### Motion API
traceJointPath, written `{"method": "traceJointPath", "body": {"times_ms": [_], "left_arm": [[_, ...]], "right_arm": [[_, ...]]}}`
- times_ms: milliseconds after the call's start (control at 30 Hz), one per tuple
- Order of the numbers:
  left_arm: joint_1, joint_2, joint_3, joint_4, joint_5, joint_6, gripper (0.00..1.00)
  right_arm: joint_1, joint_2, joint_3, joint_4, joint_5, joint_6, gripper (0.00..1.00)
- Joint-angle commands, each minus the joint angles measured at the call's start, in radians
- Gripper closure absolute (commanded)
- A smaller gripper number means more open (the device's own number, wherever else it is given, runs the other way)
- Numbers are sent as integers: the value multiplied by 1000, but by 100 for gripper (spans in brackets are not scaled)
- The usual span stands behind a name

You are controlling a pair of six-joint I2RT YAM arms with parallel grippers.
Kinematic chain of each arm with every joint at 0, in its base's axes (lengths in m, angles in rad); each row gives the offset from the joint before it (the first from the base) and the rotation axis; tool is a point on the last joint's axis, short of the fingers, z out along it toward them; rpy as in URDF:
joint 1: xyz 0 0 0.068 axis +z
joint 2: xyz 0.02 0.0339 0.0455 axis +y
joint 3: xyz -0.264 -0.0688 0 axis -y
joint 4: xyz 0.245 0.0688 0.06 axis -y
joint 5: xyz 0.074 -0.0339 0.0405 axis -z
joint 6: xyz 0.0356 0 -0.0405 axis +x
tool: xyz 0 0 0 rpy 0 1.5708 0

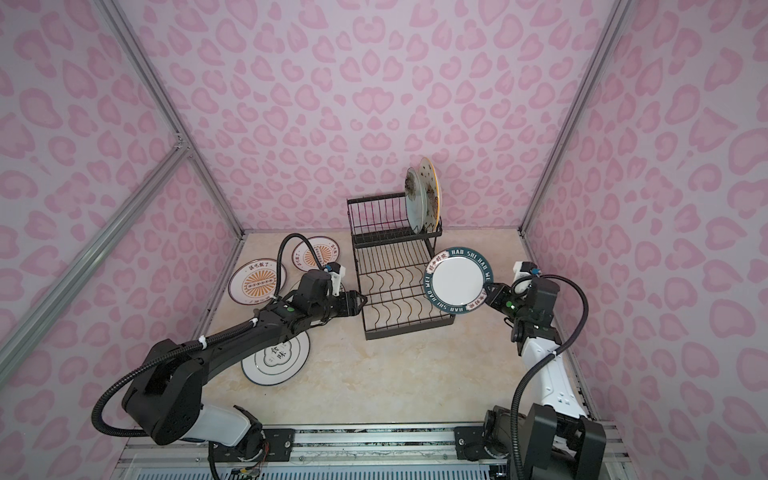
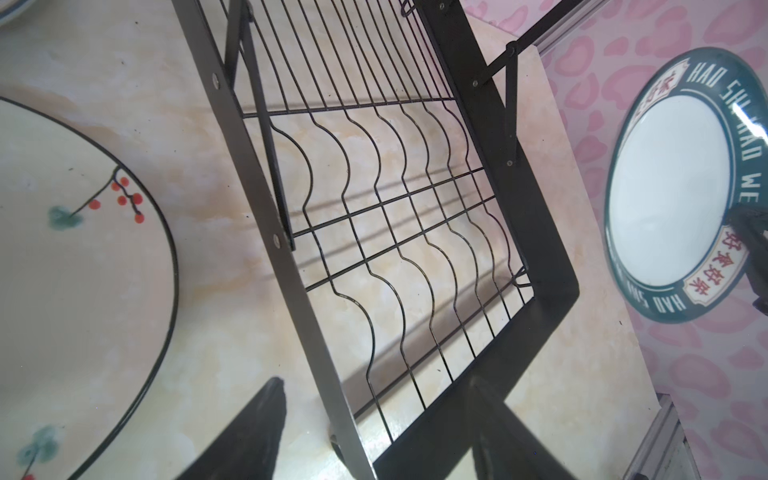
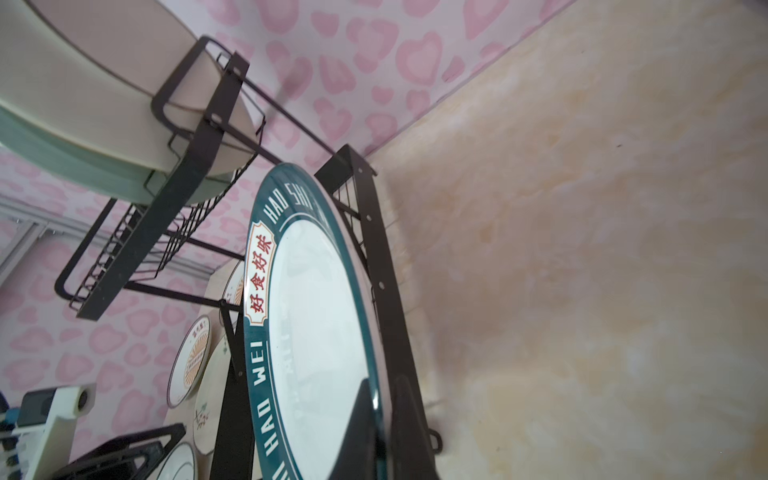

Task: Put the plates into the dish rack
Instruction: 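Lift the green-rimmed plate upright toward the rack with the right gripper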

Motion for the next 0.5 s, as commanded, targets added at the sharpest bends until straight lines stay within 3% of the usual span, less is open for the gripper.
{"method": "traceJointPath", "body": {"times_ms": [0, 467], "left_arm": [[29, -32, -2, 9, 19, 29, 29], [112, -72, -61, 73, 149, 20, 29]], "right_arm": [[91, 54, 25, 58, -12, -20, 100], [482, 353, 77, 406, -35, 178, 100]]}}
